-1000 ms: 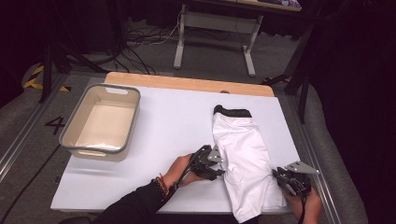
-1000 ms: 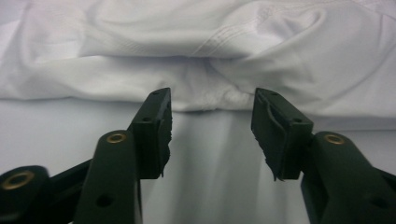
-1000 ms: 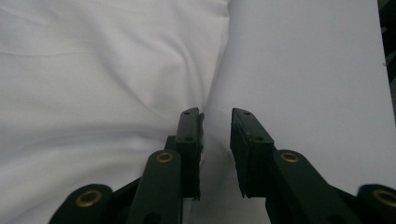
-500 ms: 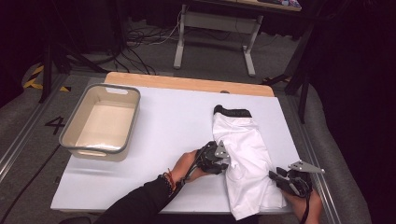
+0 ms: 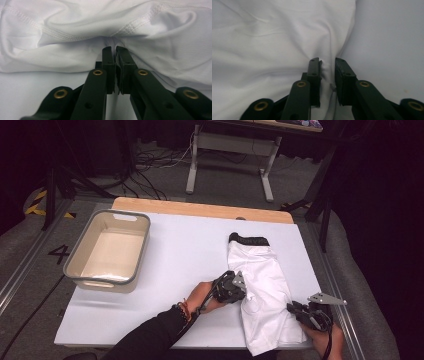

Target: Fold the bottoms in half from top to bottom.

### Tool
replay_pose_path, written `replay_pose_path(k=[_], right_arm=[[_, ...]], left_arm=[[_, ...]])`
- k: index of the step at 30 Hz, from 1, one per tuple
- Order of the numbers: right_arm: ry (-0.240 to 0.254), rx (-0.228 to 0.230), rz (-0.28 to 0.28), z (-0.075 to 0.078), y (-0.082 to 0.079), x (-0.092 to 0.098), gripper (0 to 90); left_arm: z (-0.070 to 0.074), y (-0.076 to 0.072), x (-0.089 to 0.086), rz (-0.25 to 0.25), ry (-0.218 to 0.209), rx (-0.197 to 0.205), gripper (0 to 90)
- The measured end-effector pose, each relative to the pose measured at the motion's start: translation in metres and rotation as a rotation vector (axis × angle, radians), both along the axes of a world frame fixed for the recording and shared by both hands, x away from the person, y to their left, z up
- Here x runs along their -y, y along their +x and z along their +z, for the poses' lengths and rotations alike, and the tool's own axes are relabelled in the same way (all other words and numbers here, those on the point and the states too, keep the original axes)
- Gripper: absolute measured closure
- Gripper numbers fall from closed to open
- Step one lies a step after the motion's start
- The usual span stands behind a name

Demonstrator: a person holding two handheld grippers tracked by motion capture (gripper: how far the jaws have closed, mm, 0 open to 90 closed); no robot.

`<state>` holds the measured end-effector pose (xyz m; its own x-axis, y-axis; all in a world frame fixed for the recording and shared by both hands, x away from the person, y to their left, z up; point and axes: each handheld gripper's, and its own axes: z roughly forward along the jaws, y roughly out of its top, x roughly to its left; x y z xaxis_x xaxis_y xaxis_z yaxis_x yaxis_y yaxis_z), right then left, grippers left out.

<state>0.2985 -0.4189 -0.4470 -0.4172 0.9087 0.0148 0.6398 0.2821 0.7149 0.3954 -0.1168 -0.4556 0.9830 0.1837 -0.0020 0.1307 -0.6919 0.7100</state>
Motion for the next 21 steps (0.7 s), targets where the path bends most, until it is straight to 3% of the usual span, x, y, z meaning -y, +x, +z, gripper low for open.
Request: replay_pose_path(k=[5, 9, 12, 17, 21], right_arm=[[-0.020, 0.003, 0.007, 0.002, 0.000, -0.005, 85.6], [-0.021, 0.007, 0.007, 0.003, 0.000, -0.006, 86.1], [0.008, 0.011, 0.020, 0.004, 0.000, -0.009, 86.5], [0.011, 0.018, 0.055, 0.007, -0.001, -0.021, 86.6], [-0.001, 0.022, 0.074, 0.007, -0.001, -0.031, 86.8]], left_arm=[[0.003, -0.002, -0.004, 0.008, 0.019, 0.030, 87.9], [0.007, 0.001, -0.015, 0.025, 0.024, 0.048, 88.0], [0.009, 0.002, -0.022, 0.044, 0.027, 0.059, 88.0], [0.018, 0.004, -0.048, 0.077, 0.001, 0.064, 88.0], [0.019, 0.000, -0.063, 0.082, 0.009, 0.084, 88.0]])
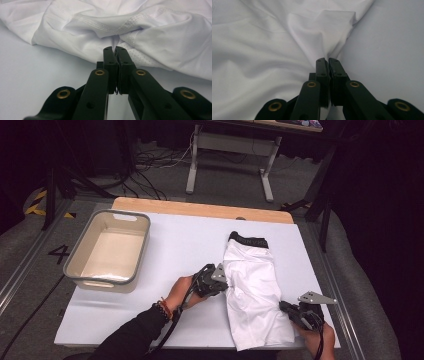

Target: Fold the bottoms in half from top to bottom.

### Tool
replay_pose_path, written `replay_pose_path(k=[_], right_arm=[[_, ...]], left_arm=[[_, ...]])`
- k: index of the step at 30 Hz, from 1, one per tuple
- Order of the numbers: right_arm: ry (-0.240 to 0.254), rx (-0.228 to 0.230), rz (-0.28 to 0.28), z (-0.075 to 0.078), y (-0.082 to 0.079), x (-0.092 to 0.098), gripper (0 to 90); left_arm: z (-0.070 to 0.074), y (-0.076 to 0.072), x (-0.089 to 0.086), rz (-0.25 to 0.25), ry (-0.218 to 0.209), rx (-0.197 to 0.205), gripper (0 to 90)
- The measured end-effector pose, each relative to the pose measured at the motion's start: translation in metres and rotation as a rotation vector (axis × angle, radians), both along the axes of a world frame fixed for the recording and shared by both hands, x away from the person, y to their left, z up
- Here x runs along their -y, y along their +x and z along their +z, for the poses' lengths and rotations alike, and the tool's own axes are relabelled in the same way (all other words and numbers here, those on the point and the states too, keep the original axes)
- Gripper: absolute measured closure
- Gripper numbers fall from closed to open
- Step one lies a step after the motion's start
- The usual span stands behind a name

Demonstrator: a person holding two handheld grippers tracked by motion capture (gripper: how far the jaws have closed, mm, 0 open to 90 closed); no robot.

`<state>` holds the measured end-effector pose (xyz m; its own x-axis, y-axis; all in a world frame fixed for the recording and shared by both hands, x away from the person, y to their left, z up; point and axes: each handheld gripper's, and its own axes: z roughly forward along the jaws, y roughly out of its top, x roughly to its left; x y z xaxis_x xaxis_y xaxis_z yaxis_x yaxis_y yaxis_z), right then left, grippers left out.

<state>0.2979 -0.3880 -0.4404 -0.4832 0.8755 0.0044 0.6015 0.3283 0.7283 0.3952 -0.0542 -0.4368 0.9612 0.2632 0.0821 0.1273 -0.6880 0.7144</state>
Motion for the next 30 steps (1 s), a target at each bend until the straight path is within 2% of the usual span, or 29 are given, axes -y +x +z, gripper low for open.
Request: replay_pose_path(k=[3, 7, 8, 11, 13, 14, 16, 19, 21, 24, 27, 30], right_arm=[[0.039, -0.001, 0.010, -0.001, 0.002, -0.005, 86.8], [0.016, 0.008, 0.044, -0.003, 0.002, -0.024, 83.6], [0.021, 0.016, 0.056, -0.002, 0.002, -0.030, 79.1], [0.028, 0.037, 0.058, 0.000, 0.003, -0.037, 73.5], [0.022, 0.029, 0.065, 0.001, 0.004, -0.041, 68.2], [0.025, 0.026, 0.073, 0.000, 0.005, -0.042, 69.8], [0.015, 0.012, 0.083, -0.002, 0.005, -0.045, 69.9], [0.011, -0.037, 0.141, -0.006, 0.006, -0.051, 68.9], [0.005, -0.044, 0.157, -0.007, 0.006, -0.054, 67.7], [-0.027, -0.041, 0.180, -0.007, 0.006, -0.062, 70.0], [-0.052, -0.021, 0.190, -0.005, 0.005, -0.066, 66.0], [-0.036, 0.002, 0.167, -0.001, 0.004, -0.065, 67.6]], left_arm=[[0.002, -0.003, -0.013, 0.015, -0.003, 0.006, 88.0], [0.003, -0.003, -0.032, 0.046, 0.007, 0.015, 88.1], [0.003, -0.003, -0.036, 0.051, 0.003, 0.016, 88.1], [0.001, 0.000, -0.049, 0.076, -0.008, 0.001, 88.0], [0.001, 0.001, -0.056, 0.090, -0.011, -0.002, 88.0], [0.000, 0.001, -0.059, 0.096, -0.015, -0.002, 88.0], [0.000, 0.002, -0.063, 0.118, -0.009, 0.005, 88.0], [0.002, 0.005, -0.067, 0.135, -0.011, 0.022, 88.0], [0.002, 0.006, -0.068, 0.139, -0.012, 0.029, 88.0], [0.004, 0.012, -0.070, 0.168, -0.017, 0.035, 88.0], [0.007, 0.017, -0.072, 0.197, -0.026, 0.044, 88.0], [0.008, 0.024, -0.072, 0.211, -0.032, 0.027, 87.8]])
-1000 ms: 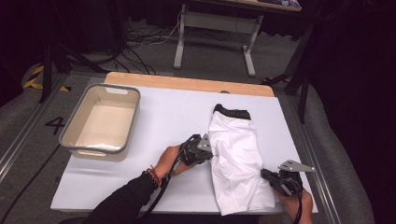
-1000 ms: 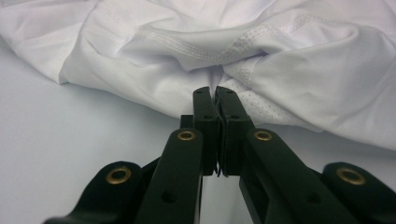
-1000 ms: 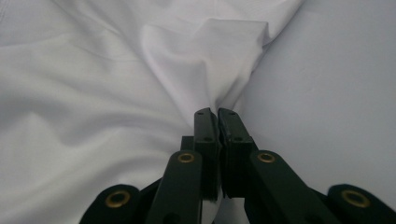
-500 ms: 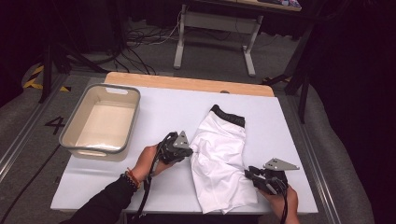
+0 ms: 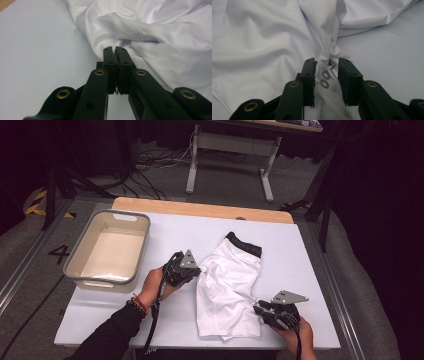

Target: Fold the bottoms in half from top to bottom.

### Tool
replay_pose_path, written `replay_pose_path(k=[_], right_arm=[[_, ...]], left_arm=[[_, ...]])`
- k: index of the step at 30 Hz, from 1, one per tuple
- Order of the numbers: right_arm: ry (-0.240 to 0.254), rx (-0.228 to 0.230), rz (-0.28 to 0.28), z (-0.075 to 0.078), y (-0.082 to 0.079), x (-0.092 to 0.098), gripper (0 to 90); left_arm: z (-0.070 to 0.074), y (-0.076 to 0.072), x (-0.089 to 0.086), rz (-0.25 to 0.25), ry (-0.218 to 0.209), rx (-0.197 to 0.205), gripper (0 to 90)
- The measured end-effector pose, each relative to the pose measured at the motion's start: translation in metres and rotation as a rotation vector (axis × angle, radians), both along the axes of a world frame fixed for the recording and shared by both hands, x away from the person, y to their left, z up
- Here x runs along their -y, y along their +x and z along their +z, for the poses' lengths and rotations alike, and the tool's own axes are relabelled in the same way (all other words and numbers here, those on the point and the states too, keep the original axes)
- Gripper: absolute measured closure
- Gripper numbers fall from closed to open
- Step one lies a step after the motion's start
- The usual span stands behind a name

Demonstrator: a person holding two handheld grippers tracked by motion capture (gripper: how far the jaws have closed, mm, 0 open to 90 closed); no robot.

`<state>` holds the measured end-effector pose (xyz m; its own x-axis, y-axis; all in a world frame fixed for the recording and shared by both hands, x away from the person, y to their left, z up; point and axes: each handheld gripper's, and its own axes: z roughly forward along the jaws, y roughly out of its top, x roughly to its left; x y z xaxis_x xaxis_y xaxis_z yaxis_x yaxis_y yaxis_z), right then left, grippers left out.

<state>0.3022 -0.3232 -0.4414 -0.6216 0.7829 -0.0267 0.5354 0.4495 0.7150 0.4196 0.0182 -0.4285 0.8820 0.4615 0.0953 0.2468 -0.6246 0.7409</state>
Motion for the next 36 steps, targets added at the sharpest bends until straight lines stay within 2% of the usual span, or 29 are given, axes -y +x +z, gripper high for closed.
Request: replay_pose_path(k=[2, 4, 5, 7, 9, 10, 11, 12, 14, 15, 16, 19, 21, 23, 24, 25, 26, 28, 29, 30, 31, 33, 34, 35, 36], right_arm=[[0.029, -0.006, 0.008, 0.001, -0.001, 0.001, 68.0], [0.035, -0.016, 0.020, 0.001, -0.002, -0.002, 68.5], [0.031, -0.020, 0.031, 0.000, -0.002, -0.004, 67.9], [0.003, -0.031, 0.049, -0.003, -0.002, -0.009, 65.6], [-0.022, -0.036, 0.058, -0.006, -0.002, -0.013, 68.1], [-0.022, -0.031, 0.057, -0.007, -0.003, -0.013, 71.9], [-0.021, -0.034, 0.063, -0.006, -0.003, -0.013, 80.8], [-0.026, -0.028, 0.061, -0.006, -0.003, -0.014, 86.1], [-0.056, -0.009, 0.061, -0.003, -0.004, -0.015, 88.5], [-0.056, -0.009, 0.061, -0.003, -0.004, -0.015, 88.5], [-0.058, 0.021, 0.054, 0.003, -0.004, -0.015, 88.9], [-0.062, 0.056, 0.050, 0.011, -0.003, -0.015, 89.0], [-0.062, 0.097, 0.025, 0.019, -0.001, -0.013, 89.7], [-0.074, 0.119, 0.006, 0.022, 0.003, -0.010, 89.6], [-0.071, 0.121, -0.005, 0.022, 0.007, -0.008, 89.6], [-0.071, 0.121, -0.005, 0.022, 0.007, -0.008, 89.6], [-0.079, 0.129, -0.025, 0.021, 0.012, -0.006, 89.6], [-0.097, 0.131, -0.037, 0.019, 0.016, -0.005, 89.6], [-0.097, 0.129, -0.039, 0.016, 0.018, -0.005, 89.5], [-0.097, 0.129, -0.039, 0.016, 0.018, -0.005, 89.5], [-0.109, 0.123, -0.062, 0.010, 0.022, -0.004, 83.7], [-0.102, 0.093, -0.048, 0.007, 0.023, -0.003, 72.6], [-0.090, 0.079, -0.043, 0.006, 0.022, -0.002, 68.6], [-0.091, 0.078, -0.048, 0.005, 0.021, -0.001, 67.7], [-0.079, 0.074, -0.051, 0.004, 0.019, 0.001, 65.1]], left_arm=[[-0.001, 0.003, 0.000, 0.017, 0.008, -0.003, 87.1], [-0.002, 0.004, -0.001, 0.022, -0.008, -0.017, 85.6], [-0.002, 0.004, -0.001, 0.022, -0.008, -0.017, 82.2], [0.000, -0.002, -0.003, 0.051, -0.041, -0.017, 71.7], [0.001, -0.004, -0.004, 0.049, -0.056, -0.015, 64.7], [0.002, -0.010, -0.006, 0.032, -0.074, -0.009, 63.2], [0.005, -0.019, -0.006, 0.010, -0.075, 0.012, 61.9], [0.007, -0.023, -0.006, -0.001, -0.084, 0.015, 60.4], [0.012, -0.040, -0.005, -0.048, -0.104, 0.036, 58.5], [0.012, -0.040, -0.005, -0.048, -0.104, 0.036, 57.4], [0.016, -0.053, -0.003, -0.071, -0.108, 0.055, 57.3], [0.020, -0.072, 0.001, -0.122, -0.122, 0.076, 56.5], [0.022, -0.087, 0.007, -0.170, -0.139, 0.071, 56.6], [0.020, -0.100, 0.015, -0.222, -0.143, 0.057, 56.1], [0.018, -0.107, 0.021, -0.247, -0.139, 0.056, 56.0], [0.018, -0.107, 0.021, -0.247, -0.139, 0.056, 54.9], [0.015, -0.119, 0.033, -0.303, -0.130, 0.043, 53.6], [0.010, -0.127, 0.044, -0.343, -0.116, 0.024, 53.5], [0.005, -0.131, 0.052, -0.362, -0.098, 0.023, 52.6], [0.005, -0.131, 0.052, -0.362, -0.098, 0.023, 50.5], [-0.003, -0.134, 0.062, -0.384, -0.075, -0.003, 49.9], [-0.011, -0.136, 0.071, -0.390, -0.043, 0.006, 49.8], [-0.014, -0.137, 0.074, -0.393, -0.031, 0.003, 50.0], [-0.019, -0.136, 0.078, -0.400, 0.002, -0.017, 50.0], [-0.019, -0.136, 0.078, -0.400, 0.002, -0.017, 50.1]])
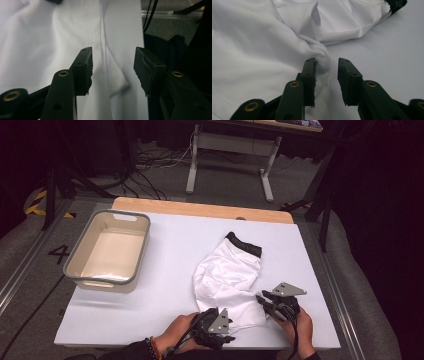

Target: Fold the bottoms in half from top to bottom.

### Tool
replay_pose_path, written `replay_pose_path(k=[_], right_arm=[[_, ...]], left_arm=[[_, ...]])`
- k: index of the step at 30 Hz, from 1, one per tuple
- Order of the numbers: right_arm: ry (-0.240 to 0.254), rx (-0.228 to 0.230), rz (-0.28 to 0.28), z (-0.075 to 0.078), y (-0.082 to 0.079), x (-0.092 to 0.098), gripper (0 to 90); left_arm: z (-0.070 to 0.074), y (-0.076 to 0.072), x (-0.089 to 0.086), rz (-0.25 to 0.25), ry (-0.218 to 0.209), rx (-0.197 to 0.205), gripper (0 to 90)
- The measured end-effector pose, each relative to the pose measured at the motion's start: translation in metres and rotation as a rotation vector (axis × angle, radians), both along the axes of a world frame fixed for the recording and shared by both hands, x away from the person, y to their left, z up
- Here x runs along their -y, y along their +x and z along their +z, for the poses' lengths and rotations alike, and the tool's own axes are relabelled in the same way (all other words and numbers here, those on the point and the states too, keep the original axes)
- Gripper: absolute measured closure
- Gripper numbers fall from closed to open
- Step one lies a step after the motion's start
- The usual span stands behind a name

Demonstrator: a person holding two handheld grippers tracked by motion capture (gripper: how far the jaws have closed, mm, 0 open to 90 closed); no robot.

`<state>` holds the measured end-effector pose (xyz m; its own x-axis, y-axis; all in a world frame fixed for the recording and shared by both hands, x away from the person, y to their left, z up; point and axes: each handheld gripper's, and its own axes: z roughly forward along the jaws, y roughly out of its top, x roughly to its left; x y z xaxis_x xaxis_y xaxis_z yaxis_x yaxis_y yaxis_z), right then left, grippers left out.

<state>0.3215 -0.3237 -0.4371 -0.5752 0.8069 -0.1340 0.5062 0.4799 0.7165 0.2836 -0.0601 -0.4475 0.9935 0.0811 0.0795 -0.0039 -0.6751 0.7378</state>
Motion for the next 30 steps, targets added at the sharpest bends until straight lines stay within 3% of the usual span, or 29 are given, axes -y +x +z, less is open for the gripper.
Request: replay_pose_path(k=[1, 2, 3, 4, 6, 8, 10, 13, 14, 15, 17, 18, 20, 22, 26, 30], right_arm=[[0.039, -0.031, 0.013, -0.001, -0.001, 0.004, 60.0], [0.039, -0.031, 0.013, -0.001, -0.001, 0.004, 60.0], [0.072, -0.067, 0.022, -0.004, -0.003, 0.007, 53.3], [0.078, -0.076, 0.022, -0.005, -0.004, 0.009, 52.5], [0.078, -0.105, 0.021, -0.008, -0.003, 0.011, 49.5], [0.082, -0.128, 0.027, -0.010, -0.003, 0.013, 50.7], [0.086, -0.134, 0.033, -0.010, -0.004, 0.013, 64.1], [0.083, -0.156, 0.071, -0.008, -0.008, 0.009, 83.3], [0.083, -0.156, 0.071, -0.008, -0.008, 0.009, 83.3], [0.085, -0.185, 0.105, -0.006, -0.013, 0.006, 85.5], [0.089, -0.193, 0.115, -0.005, -0.016, 0.005, 85.7], [0.109, -0.206, 0.144, -0.004, -0.023, 0.002, 85.8], [0.137, -0.213, 0.161, -0.004, -0.029, 0.000, 85.5], [0.173, -0.228, 0.183, -0.005, -0.036, -0.005, 84.5], [0.164, -0.225, 0.233, -0.004, -0.048, -0.023, 80.1], [0.133, -0.214, 0.249, -0.005, -0.052, -0.034, 64.2]], left_arm=[[-0.007, 0.001, 0.004, 0.022, 0.034, 0.016, 50.6], [-0.007, 0.001, 0.004, 0.022, 0.034, 0.016, 50.9], [-0.010, 0.003, 0.005, 0.034, 0.035, -0.001, 50.8], [-0.012, 0.004, 0.006, 0.036, 0.048, -0.007, 50.7], [-0.011, 0.004, 0.005, 0.043, 0.057, 0.020, 52.7], [-0.012, 0.006, 0.003, 0.053, 0.054, -0.005, 53.6], [-0.011, 0.008, 0.000, 0.039, 0.061, -0.001, 60.8], [-0.009, 0.010, -0.007, 0.026, 0.079, 0.019, 82.3], [-0.009, 0.010, -0.007, 0.026, 0.079, 0.019, 83.9], [-0.007, 0.014, -0.014, 0.011, 0.085, -0.001, 84.6], [-0.006, 0.014, -0.016, -0.002, 0.097, 0.006, 85.1], [-0.004, 0.014, -0.024, -0.025, 0.127, 0.031, 85.1], [-0.002, 0.014, -0.035, -0.065, 0.143, 0.038, 85.1], [-0.001, 0.013, -0.045, -0.074, 0.155, 0.037, 85.1], [-0.002, 0.011, -0.066, -0.077, 0.162, 0.016, 85.0], [-0.003, 0.010, -0.078, -0.061, 0.160, 0.008, 84.8]])
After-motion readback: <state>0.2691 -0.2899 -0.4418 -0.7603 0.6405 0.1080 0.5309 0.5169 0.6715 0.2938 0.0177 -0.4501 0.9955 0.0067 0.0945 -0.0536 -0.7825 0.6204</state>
